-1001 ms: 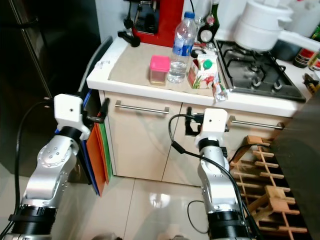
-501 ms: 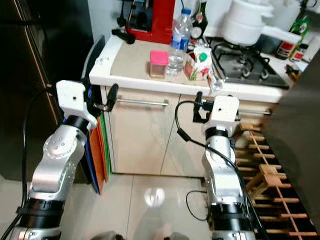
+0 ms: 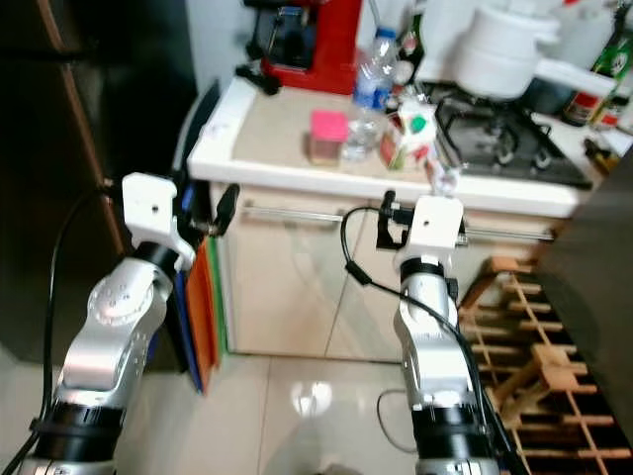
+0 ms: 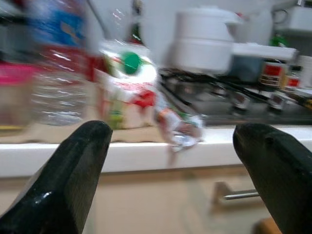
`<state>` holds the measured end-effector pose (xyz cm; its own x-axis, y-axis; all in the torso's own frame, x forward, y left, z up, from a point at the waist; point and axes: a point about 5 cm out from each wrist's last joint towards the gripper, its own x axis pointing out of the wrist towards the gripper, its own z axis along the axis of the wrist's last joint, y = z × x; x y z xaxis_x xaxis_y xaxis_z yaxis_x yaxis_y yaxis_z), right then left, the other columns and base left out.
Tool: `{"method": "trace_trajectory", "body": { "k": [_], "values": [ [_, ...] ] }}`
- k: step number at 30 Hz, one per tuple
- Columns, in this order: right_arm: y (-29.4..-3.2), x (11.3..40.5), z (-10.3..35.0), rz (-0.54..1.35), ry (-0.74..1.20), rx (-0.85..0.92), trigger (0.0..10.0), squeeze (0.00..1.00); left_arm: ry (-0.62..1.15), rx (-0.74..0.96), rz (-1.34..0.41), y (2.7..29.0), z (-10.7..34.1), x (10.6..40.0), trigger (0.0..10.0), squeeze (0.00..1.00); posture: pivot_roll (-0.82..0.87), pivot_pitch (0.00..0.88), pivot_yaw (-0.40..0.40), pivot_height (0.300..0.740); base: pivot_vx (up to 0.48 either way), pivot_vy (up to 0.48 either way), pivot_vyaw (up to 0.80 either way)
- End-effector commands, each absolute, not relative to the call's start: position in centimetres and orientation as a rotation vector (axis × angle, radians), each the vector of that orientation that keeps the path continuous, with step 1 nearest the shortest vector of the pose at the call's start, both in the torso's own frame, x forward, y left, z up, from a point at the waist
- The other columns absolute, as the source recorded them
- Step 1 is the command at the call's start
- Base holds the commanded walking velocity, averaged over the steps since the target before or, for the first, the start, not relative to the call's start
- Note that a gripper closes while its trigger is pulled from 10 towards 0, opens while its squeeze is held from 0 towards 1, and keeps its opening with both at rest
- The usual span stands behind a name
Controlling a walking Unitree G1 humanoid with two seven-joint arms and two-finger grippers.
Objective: Restocking fridge
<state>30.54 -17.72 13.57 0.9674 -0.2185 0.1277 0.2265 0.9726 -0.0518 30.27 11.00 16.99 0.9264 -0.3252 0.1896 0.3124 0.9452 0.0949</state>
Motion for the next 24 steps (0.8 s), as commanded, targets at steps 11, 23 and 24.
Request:
{"method": "trace_trajectory", "body": {
  "k": [11, 23, 24],
  "values": [
    [-17.5, 30.6, 16.1, -0.255, -0.241, -0.103, 10.0, 0.00, -0.249, 0.095, -0.345, 11.0, 17.9, 30.4, 10.0, 0.00, 0.00, 0.000, -0.049, 0.710, 0.349, 0.000, -0.35],
    [-16.8, 29.6, 19.1, -0.227, -0.328, -0.072, 10.0, 0.00, -0.241, 0.069, -0.357, 11.1, 17.8, 30.4, 10.0, 0.00, -0.01, 0.000, -0.046, 0.710, 0.000, 0.000, 0.00],
    [-16.8, 29.6, 19.4, -0.226, -0.337, -0.063, 10.0, 0.00, -0.241, 0.069, -0.358, 11.0, 17.8, 30.4, 10.0, 0.00, -0.01, 0.000, -0.044, 0.710, 0.000, 0.000, 0.00]
  ]
}}
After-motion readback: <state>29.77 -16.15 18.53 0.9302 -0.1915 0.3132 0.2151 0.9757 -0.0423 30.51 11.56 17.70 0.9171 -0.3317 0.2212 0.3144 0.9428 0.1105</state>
